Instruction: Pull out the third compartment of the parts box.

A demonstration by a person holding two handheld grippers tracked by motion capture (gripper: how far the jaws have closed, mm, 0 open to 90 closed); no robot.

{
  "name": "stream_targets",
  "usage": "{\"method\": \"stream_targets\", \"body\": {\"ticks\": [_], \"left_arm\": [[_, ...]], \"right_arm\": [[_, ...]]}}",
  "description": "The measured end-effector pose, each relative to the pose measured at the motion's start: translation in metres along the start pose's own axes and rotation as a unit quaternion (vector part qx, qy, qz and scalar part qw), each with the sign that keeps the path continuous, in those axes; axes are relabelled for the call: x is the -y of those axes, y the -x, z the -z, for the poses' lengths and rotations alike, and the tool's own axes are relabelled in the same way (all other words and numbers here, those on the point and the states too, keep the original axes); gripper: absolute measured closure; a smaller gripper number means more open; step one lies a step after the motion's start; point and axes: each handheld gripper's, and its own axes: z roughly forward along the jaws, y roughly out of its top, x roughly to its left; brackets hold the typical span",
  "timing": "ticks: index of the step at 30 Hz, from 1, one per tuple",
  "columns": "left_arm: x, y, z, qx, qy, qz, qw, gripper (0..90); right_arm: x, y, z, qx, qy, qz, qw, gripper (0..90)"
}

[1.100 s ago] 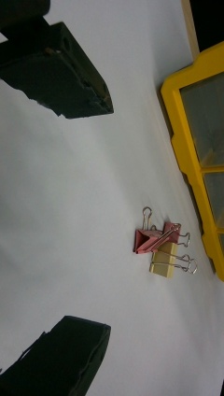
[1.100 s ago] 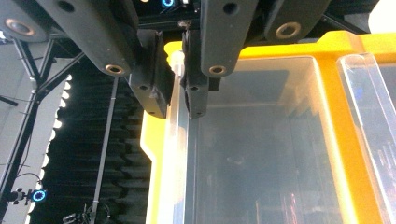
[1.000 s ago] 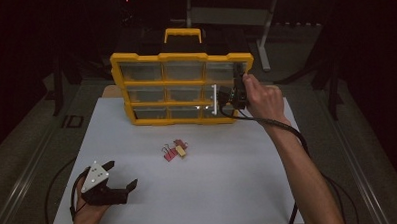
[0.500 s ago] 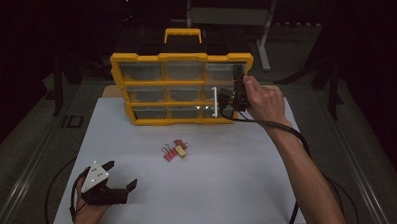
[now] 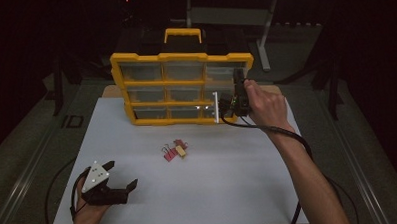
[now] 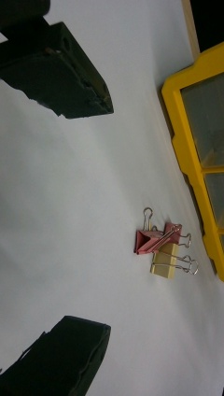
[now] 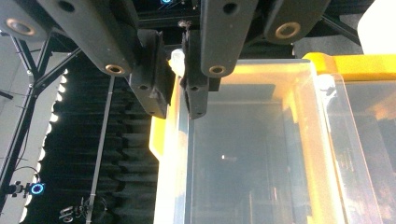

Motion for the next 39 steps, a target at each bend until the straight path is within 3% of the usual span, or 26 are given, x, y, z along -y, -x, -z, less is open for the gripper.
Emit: {"method": "stream_targets", "body": {"ticks": [39], "left_arm": [[0.0, 0.0, -0.001, 0.002, 0.002, 0.003, 1.0, 0.1]], "right_arm": [[0.005, 0.007, 0.033, -0.008, 0.019, 0.005, 0.9998, 80.1]]}}
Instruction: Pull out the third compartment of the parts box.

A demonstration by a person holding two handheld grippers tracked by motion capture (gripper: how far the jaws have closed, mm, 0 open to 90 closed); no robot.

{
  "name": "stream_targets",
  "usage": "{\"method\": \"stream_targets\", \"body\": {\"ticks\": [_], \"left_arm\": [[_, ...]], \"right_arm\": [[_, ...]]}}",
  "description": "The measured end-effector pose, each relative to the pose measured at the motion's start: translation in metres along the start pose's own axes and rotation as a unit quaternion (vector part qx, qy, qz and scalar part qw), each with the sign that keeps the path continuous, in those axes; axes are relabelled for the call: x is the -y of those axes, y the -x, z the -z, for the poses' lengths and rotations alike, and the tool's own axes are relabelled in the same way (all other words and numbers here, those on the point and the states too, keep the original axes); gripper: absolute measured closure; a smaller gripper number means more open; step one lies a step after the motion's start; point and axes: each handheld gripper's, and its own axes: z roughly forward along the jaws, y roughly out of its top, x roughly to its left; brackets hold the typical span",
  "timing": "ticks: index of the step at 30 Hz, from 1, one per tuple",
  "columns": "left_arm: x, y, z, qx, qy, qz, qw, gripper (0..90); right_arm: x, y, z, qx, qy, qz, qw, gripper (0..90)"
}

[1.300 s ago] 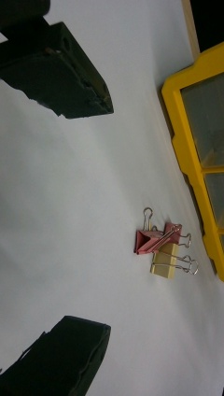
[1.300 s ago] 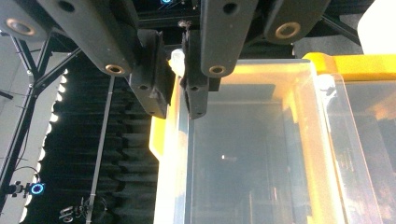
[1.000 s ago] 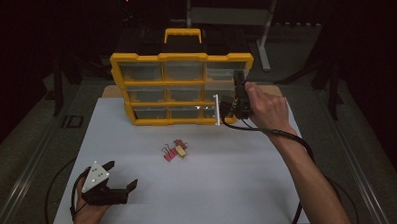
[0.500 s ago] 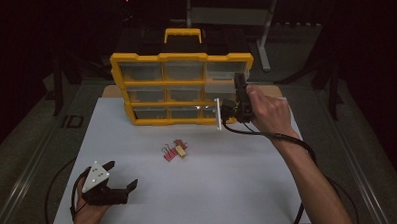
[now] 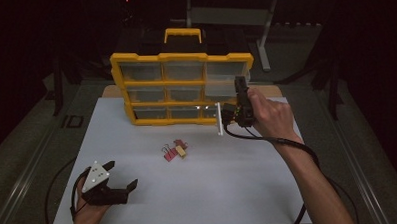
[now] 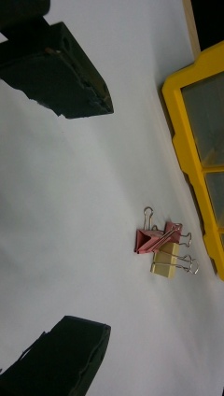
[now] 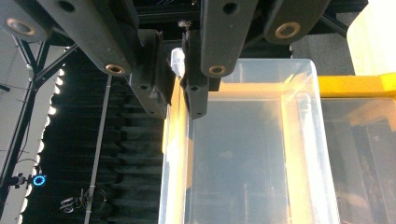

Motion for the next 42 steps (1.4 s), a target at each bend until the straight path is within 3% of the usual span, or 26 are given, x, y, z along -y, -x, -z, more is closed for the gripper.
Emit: {"method": "stream_targets", "body": {"ticks": [26, 39, 42], "left_arm": [[0.0, 0.0, 0.0, -0.001, -0.001, -0.001, 1.0, 0.1], [0.0, 0.001, -0.001, 0.0, -0.003, -0.002, 1.0, 0.1], [0.0, 0.001, -0.001, 0.0, -0.003, -0.003, 1.0, 0.1]], "right_arm": [[0.005, 0.004, 0.025, -0.011, 0.007, -0.008, 0.9999, 79.9], [0.004, 0.003, 0.028, -0.021, 0.009, -0.007, 0.9997, 78.9], [0.005, 0.003, 0.028, -0.023, 0.01, -0.018, 0.9995, 76.5]]}}
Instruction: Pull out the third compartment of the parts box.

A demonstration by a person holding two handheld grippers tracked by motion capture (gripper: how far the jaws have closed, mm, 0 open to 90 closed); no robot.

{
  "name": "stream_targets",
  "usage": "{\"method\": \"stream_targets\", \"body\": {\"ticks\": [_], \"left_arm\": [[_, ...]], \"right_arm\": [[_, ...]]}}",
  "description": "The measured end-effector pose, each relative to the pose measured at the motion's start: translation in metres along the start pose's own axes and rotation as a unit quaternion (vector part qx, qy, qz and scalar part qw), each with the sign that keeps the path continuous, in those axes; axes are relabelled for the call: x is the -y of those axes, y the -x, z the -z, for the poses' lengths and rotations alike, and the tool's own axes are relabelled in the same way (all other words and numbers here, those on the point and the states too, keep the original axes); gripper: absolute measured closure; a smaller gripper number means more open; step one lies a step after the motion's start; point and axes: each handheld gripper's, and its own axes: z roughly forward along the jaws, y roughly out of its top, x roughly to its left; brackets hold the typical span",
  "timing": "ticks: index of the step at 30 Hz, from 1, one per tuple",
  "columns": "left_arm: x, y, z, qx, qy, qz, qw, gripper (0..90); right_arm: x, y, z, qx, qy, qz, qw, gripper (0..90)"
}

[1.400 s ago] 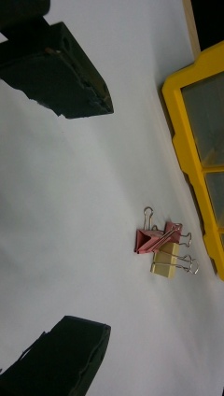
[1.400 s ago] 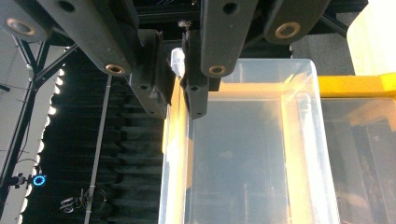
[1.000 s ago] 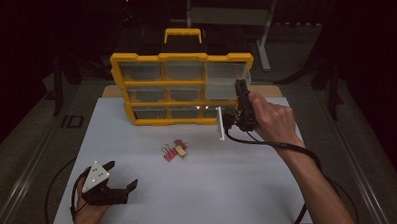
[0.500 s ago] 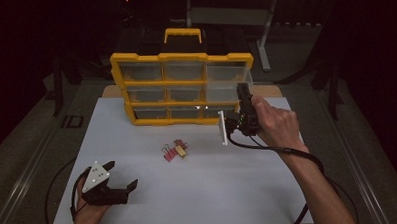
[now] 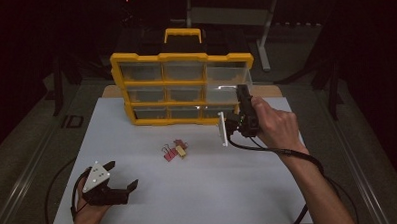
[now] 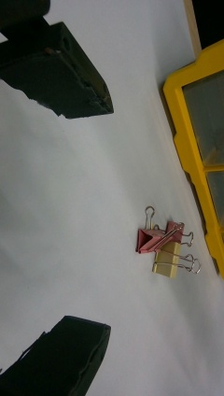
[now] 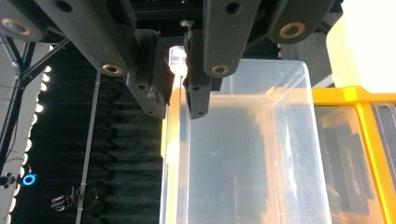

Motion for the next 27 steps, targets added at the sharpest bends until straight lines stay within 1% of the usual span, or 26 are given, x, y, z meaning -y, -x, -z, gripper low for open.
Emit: {"method": "stream_targets", "body": {"ticks": [1, 2, 3, 4, 5, 6, 7, 8, 9, 10, 13, 17, 18, 20, 22, 27], "left_arm": [[0.0, 0.0, 0.0, 0.0, 0.0, 0.0, 1.0, 0.1], [0.0, 0.0, 0.0, 0.0, 0.0, 0.0, 1.0, 0.1], [0.0, 0.0, 0.0, 0.0, 0.0, 0.0, 1.0, 0.1], [0.0, 0.0, 0.0, 0.0, 0.0, 0.0, 1.0, 0.1], [0.0, 0.0, 0.0, 0.0, 0.0, 0.0, 1.0, 0.1], [0.0, 0.0, 0.0, 0.0, 0.0, 0.0, 1.0, 0.1], [0.0, 0.0, 0.0, 0.0, -0.001, 0.0, 1.0, 0.1], [0.0, 0.0, 0.0, 0.0, -0.001, 0.0, 1.0, 0.1], [0.0, 0.0, 0.0, 0.0, 0.0, 0.0, 1.0, 0.1], [0.0, 0.0, 0.0, 0.0, -0.001, 0.0, 1.0, 0.1], [0.0, 0.0, 0.0, -0.001, -0.002, 0.0, 1.0, 0.1], [0.0, 0.0, 0.0, -0.001, -0.002, 0.0, 1.0, 0.1], [0.0, 0.0, 0.0, -0.001, -0.003, -0.001, 1.0, 0.1], [0.0, 0.0, -0.001, 0.0, -0.002, 0.0, 1.0, 0.1], [0.0, 0.0, 0.0, -0.001, -0.002, -0.001, 1.0, 0.1], [0.0, 0.0, 0.0, 0.0, -0.001, 0.001, 1.0, 0.1]], "right_arm": [[0.0, 0.0, 0.0, 0.0, 0.002, -0.009, 1.0, 71.6], [0.0, 0.001, 0.0, 0.001, 0.004, -0.011, 0.9999, 68.1], [0.001, 0.001, 0.0, -0.001, 0.005, -0.016, 0.9999, 61.8], [0.001, 0.0, 0.0, -0.003, 0.002, -0.02, 0.9998, 53.1], [0.001, -0.002, 0.0, 0.002, 0.002, -0.017, 0.9998, 41.1], [0.001, -0.002, 0.0, 0.002, 0.002, -0.017, 0.9998, 41.1], [0.001, -0.004, -0.001, 0.006, -0.003, -0.017, 0.9998, 30.9], [0.002, -0.009, -0.002, 0.02, -0.005, -0.018, 0.9996, 19.9], [0.002, -0.01, -0.003, 0.019, -0.002, -0.024, 0.9995, 17.1], [0.003, -0.012, -0.003, 0.019, -0.002, -0.024, 0.9995, 15.0], [0.003, -0.017, -0.002, 0.015, -0.004, -0.025, 0.9996, 14.5], [0.003, -0.022, 0.001, 0.0, 0.003, -0.041, 0.9992, 14.2], [0.003, -0.023, 0.002, -0.007, 0.003, -0.047, 0.9989, 14.2], [0.003, -0.026, 0.004, -0.022, 0.006, -0.066, 0.9975, 14.3], [0.003, -0.03, 0.006, -0.032, 0.009, -0.078, 0.9964, 14.3], [0.004, -0.045, 0.009, -0.057, 0.015, -0.098, 0.9934, 14.7]]}}
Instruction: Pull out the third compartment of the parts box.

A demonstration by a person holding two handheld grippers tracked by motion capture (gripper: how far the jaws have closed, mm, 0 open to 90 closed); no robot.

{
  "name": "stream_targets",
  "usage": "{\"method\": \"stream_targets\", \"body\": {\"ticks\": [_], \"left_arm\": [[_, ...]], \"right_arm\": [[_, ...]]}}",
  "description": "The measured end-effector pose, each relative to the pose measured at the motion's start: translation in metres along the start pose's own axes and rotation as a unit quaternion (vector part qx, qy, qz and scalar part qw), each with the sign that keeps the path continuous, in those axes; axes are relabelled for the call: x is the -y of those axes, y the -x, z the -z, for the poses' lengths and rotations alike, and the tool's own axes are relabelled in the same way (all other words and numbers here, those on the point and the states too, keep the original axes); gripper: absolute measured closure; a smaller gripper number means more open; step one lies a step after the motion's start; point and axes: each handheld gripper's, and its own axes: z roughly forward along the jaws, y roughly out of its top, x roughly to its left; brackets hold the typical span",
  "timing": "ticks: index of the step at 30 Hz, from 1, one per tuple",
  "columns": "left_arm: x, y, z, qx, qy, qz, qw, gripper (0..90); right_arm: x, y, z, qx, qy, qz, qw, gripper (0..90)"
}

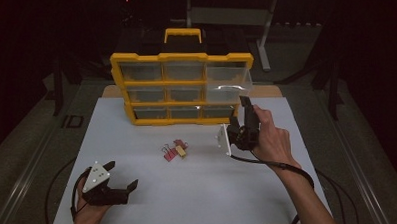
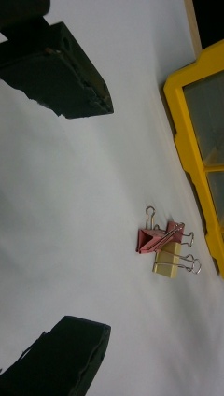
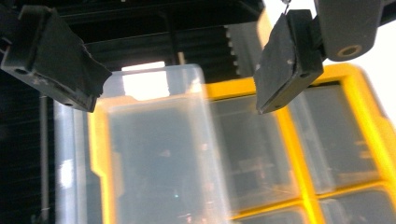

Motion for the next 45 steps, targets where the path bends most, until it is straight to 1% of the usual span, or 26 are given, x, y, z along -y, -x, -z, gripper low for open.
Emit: {"method": "stream_targets", "body": {"ticks": [2, 4, 8, 9, 10, 13, 15, 16, 20, 21, 24, 26, 28, 31, 33, 34, 35, 36, 37, 38, 40, 42, 43, 44, 45], "left_arm": [[0.0, 0.0, 0.0, 0.0, 0.0, 0.0, 1.0, 0.1], [0.0, 0.0, 0.0, 0.0, -0.001, 0.0, 1.0, 0.1], [0.0, 0.0, -0.001, 0.0, -0.001, 0.0, 1.0, 0.1], [0.0, 0.0, -0.001, 0.0, -0.001, 0.0, 1.0, 0.1], [0.0, 0.0, -0.001, 0.0, -0.001, 0.0, 1.0, 0.1], [0.0, 0.0, 0.0, 0.0, 0.0, 0.001, 1.0, 0.1], [0.0, 0.0, 0.0, 0.0, 0.0, 0.001, 1.0, 0.1], [0.0, 0.0, 0.0, 0.0, 0.0, 0.0, 1.0, 0.1], [0.0, 0.0, 0.0, 0.0, 0.0, 0.0, 1.0, 0.1], [0.0, 0.0, 0.0, 0.0, 0.0, 0.0, 1.0, 0.1], [0.0, 0.0, 0.0, -0.001, 0.0, 0.0, 1.0, 0.1], [0.0, 0.0, 0.0, -0.001, 0.0, 0.0, 1.0, 0.1], [0.0, 0.0, 0.0, -0.001, 0.0, 0.0, 1.0, 0.1], [0.0, 0.0, 0.0, -0.001, 0.001, 0.001, 1.0, 0.1], [0.0, 0.0, 0.0, -0.001, 0.001, 0.001, 1.0, 0.1], [0.0, 0.0, 0.0, -0.001, 0.0, 0.001, 1.0, 0.1], [0.0, 0.0, 0.0, -0.001, 0.0, 0.001, 1.0, 0.1], [0.0, 0.0, 0.0, -0.001, 0.0, 0.001, 1.0, 0.1], [0.0, 0.0, 0.0, -0.001, 0.001, 0.003, 1.0, 0.1], [0.0, 0.0, 0.0, 0.0, -0.001, 0.0, 1.0, 0.1], [0.0, 0.0, 0.0, 0.0, -0.002, 0.001, 1.0, 0.1], [0.0, 0.0, -0.001, -0.001, -0.002, 0.001, 1.0, 0.1], [0.001, 0.0, -0.001, -0.001, -0.003, 0.001, 1.0, 0.1], [0.001, 0.0, -0.001, -0.001, -0.003, 0.001, 1.0, 0.1], [0.001, 0.0, -0.001, -0.001, -0.003, 0.001, 1.0, 0.1]], "right_arm": [[0.001, -0.004, 0.001, -0.01, -0.003, -0.009, 0.9999, 14.6], [0.001, -0.006, 0.002, -0.017, -0.001, -0.019, 0.9997, 14.6], [0.0, -0.008, 0.006, -0.031, 0.005, -0.05, 0.9983, 14.7], [0.0, -0.008, 0.006, -0.031, 0.005, -0.05, 0.9983, 14.7], [0.0, -0.008, 0.007, -0.034, 0.006, -0.055, 0.9979, 14.6], [0.002, -0.011, 0.008, -0.057, 0.008, -0.086, 0.9947, 14.6], [0.004, -0.012, 0.009, -0.069, 0.004, -0.115, 0.991, 14.7], [0.005, -0.013, 0.01, -0.076, 0.002, -0.133, 0.9882, 14.6], [0.01, -0.013, 0.011, -0.098, 0.001, -0.173, 0.98, 14.7], [0.011, -0.013, 0.011, -0.105, 0.001, -0.184, 0.9773, 14.7], [0.015, -0.013, 0.011, -0.118, 0.0, -0.209, 0.9707, 14.8], [0.018, -0.012, 0.012, -0.127, -0.001, -0.236, 0.9635, 14.9], [0.022, -0.011, 0.013, -0.138, 0.0, -0.261, 0.9554, 15.1], [0.029, -0.011, 0.012, -0.155, -0.003, -0.302, 0.9405, 15.3], [0.035, -0.01, 0.012, -0.165, 0.0, -0.328, 0.9301, 15.7], [0.038, -0.011, 0.012, -0.171, -0.002, -0.342, 0.9241, 15.9], [0.038, -0.011, 0.012, -0.171, -0.002, -0.342, 0.9241, 15.9], [0.046, -0.014, 0.011, -0.187, -0.005, -0.367, 0.9111, 15.9], [0.046, -0.014, 0.011, -0.187, -0.005, -0.367, 0.9111, 15.9], [0.049, -0.015, 0.011, -0.192, -0.006, -0.375, 0.9071, 15.9], [0.054, -0.017, 0.012, -0.202, -0.003, -0.394, 0.8965, 15.9], [0.06, -0.019, 0.013, -0.21, 0.003, -0.412, 0.8869, 15.6], [0.065, -0.02, 0.015, -0.213, 0.009, -0.428, 0.8783, 14.7], [0.065, -0.02, 0.015, -0.213, 0.009, -0.428, 0.8783, 14.7], [0.067, -0.021, 0.016, -0.215, 0.012, -0.434, 0.8748, 14.6]]}}
